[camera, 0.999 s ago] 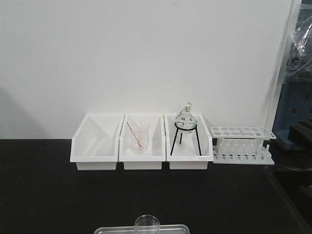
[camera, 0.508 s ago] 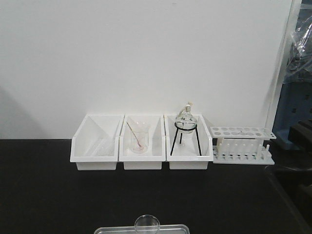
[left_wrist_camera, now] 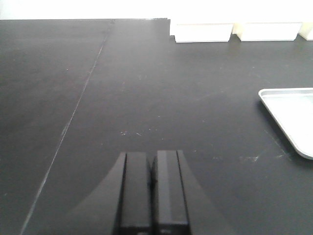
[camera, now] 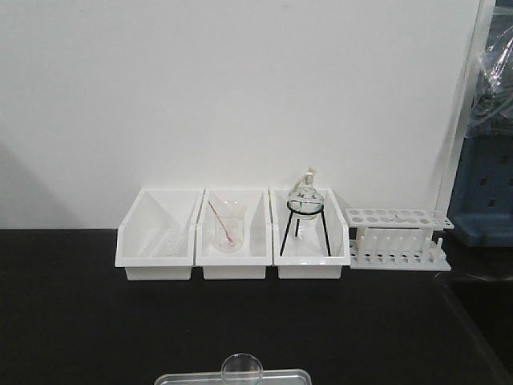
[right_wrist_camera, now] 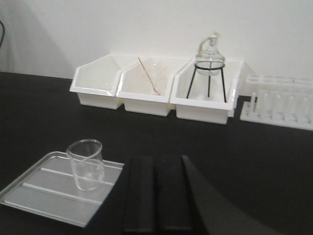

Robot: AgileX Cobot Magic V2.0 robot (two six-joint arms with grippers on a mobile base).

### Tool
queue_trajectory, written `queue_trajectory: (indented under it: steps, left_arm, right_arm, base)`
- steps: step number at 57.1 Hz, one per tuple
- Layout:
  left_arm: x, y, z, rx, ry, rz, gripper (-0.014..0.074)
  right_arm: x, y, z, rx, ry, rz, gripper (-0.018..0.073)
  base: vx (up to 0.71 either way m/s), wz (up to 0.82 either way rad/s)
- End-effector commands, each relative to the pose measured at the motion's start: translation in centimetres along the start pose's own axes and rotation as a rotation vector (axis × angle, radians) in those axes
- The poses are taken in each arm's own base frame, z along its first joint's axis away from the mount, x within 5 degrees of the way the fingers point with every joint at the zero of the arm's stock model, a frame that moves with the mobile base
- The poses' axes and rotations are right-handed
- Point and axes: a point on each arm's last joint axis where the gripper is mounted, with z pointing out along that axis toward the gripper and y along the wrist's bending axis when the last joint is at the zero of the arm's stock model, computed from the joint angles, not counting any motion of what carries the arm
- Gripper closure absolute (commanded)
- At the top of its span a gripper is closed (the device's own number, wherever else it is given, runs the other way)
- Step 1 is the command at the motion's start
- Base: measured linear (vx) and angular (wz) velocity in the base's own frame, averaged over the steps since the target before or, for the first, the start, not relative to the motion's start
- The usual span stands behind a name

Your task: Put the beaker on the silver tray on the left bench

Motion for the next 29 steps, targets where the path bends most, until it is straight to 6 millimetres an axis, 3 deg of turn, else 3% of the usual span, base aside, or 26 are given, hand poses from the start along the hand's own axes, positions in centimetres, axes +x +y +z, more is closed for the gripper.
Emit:
queue_trajectory:
  steps: [1, 9, 18, 29]
  left_arm:
    - [0.1, 0.0, 0.2, 0.007, -0.065, -0.007, 0.0595]
    - [0.1, 0.0, 0.2, 0.007, -0.065, -0.007, 0.0595]
    - [0.1, 0.0, 0.2, 0.007, -0.065, -0.007, 0.0595]
    - [0.1, 0.0, 0.2, 0.008, -0.066, -0.007, 0.0595]
  right_arm:
    - [0.8, -0.7, -1.2, 0.066, -0.141, 0.029, 0.057]
    - [3.4, -1.4, -2.8, 0.167, -0.183, -0.005, 0.057]
    - [3.8, -1.4, -4.1, 0.22, -0.19, -0.143, 0.057]
    - [4.0, -1.4, -4.0, 0.221, -0.159, -0.174, 0.057]
  base:
    - [0.0, 0.0]
    - [0.0, 0.0]
    - [0.0, 0.0]
    - [0.0, 0.0]
